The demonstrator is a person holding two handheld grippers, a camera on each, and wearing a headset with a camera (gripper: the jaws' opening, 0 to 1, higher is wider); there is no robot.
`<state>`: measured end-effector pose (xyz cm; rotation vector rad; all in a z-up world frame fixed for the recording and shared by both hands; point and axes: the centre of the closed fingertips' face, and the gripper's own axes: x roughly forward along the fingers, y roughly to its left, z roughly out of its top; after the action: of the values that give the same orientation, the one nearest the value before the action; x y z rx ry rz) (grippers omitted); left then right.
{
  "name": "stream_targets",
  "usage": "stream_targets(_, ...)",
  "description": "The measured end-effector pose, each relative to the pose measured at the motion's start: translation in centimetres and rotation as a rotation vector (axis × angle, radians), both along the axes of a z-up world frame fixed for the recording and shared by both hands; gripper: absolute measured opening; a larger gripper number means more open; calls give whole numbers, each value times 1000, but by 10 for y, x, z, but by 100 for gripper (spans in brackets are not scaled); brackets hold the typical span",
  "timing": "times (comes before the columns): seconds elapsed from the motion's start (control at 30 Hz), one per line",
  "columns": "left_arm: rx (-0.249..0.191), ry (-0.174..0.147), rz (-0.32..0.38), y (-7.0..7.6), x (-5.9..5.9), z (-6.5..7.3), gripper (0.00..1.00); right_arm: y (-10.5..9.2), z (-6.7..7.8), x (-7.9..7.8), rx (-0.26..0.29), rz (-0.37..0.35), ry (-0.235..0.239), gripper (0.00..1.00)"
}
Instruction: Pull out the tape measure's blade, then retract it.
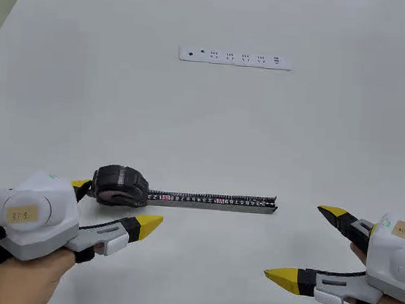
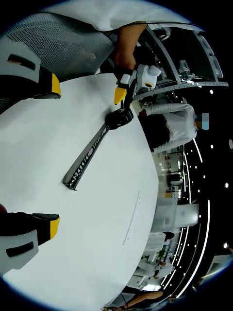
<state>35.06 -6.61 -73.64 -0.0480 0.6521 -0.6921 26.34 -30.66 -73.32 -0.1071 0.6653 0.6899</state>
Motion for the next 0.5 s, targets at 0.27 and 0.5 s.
stream_targets(0.27,1,-3,76,-5,7,-4,88,2,0,9,-5,25,-2,94)
stream_targets(0.5,10,-10,156,-2,17,-9,86,-1,-3,19,-27,56,3,89)
